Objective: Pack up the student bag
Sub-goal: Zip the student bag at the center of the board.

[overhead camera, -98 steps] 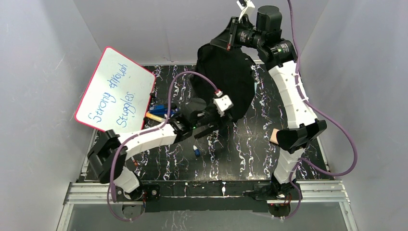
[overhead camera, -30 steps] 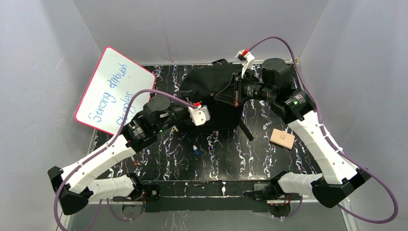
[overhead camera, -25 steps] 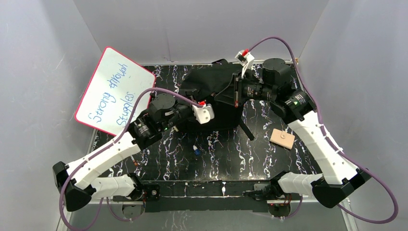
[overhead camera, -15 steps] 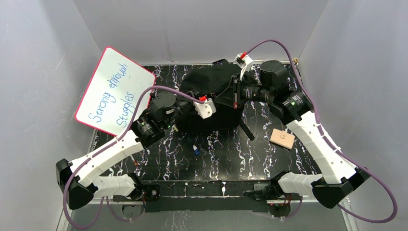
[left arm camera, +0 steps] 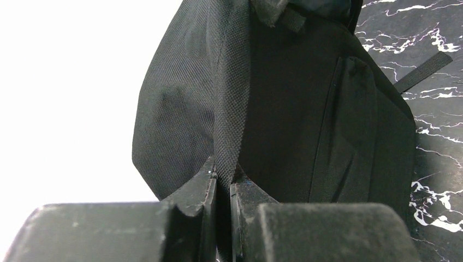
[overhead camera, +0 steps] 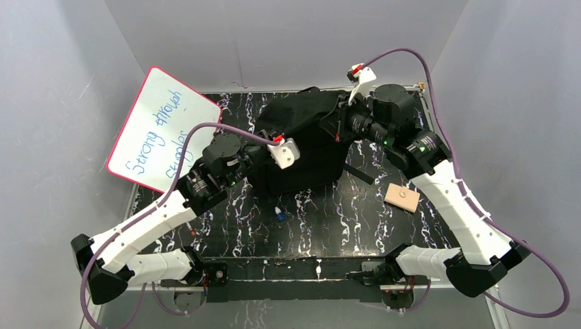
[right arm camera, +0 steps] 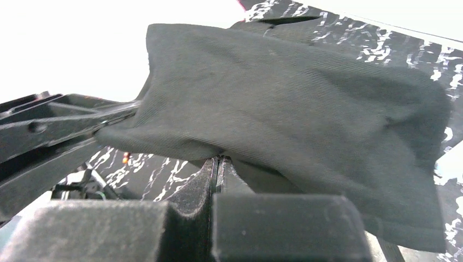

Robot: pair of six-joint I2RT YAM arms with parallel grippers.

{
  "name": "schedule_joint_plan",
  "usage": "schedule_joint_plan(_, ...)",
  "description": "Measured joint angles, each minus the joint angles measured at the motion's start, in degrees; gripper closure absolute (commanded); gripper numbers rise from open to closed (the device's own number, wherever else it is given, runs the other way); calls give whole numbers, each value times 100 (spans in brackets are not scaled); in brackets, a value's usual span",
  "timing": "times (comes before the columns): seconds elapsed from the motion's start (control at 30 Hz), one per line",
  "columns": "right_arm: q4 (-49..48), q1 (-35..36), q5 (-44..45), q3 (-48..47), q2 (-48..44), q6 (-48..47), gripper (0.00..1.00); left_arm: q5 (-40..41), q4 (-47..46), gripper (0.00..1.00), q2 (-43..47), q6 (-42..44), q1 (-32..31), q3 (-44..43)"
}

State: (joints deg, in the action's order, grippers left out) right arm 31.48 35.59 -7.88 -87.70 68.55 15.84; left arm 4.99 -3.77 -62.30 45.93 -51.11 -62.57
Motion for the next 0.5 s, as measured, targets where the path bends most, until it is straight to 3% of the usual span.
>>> schedule_joint_plan(0.5, 232, 157, 1506, 507, -525, 551, 100, 170, -20, 100, 118, -114, -83, 157)
